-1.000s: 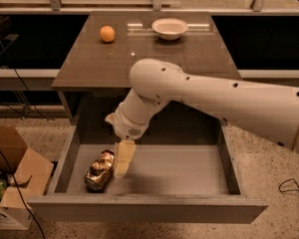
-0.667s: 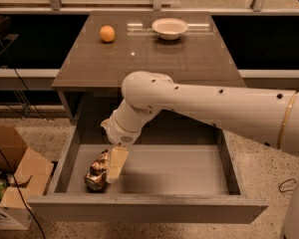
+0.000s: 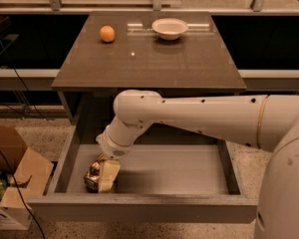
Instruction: Pick orange can from top drawer and place on counter
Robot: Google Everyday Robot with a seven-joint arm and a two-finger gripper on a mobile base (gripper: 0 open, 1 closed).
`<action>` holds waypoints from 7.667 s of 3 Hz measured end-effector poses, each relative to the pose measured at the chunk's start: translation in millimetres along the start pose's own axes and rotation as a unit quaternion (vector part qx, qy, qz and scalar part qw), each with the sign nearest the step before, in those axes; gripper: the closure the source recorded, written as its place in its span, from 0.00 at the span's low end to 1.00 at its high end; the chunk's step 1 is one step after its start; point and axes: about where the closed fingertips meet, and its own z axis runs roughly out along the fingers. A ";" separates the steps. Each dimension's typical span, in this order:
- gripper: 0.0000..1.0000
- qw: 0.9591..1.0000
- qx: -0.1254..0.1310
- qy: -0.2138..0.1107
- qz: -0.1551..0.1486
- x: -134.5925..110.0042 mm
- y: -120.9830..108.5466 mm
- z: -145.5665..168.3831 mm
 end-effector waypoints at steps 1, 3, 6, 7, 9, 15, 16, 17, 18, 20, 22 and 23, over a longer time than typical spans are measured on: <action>0.00 1.000 -0.021 -0.001 0.004 0.7 6.8 20.2; 0.50 0.999 -0.038 0.000 0.015 1.6 10.7 33.4; 1.00 0.999 -0.038 0.000 0.015 0.9 10.7 32.2; 1.00 0.999 -0.038 0.000 0.015 0.8 10.7 32.2; 0.74 0.999 -0.038 0.000 0.015 0.8 10.7 32.2; 0.00 0.999 0.018 0.020 -0.044 -26.0 8.1 -0.3; 0.00 0.997 0.021 0.046 -0.055 -22.8 4.9 -1.6; 0.00 0.994 0.013 0.096 -0.055 -3.6 -0.2 6.9; 0.00 0.989 0.012 0.139 -0.057 13.8 -7.9 12.0; 0.18 0.983 -0.004 0.175 -0.056 45.2 -18.8 32.7; 0.72 0.982 -0.011 0.180 -0.054 44.9 -14.1 29.4; 0.95 0.982 -0.011 0.180 -0.054 41.6 -14.0 24.2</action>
Offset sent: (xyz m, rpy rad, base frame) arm -0.0181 0.0177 -0.0379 -0.0170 0.1053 0.0164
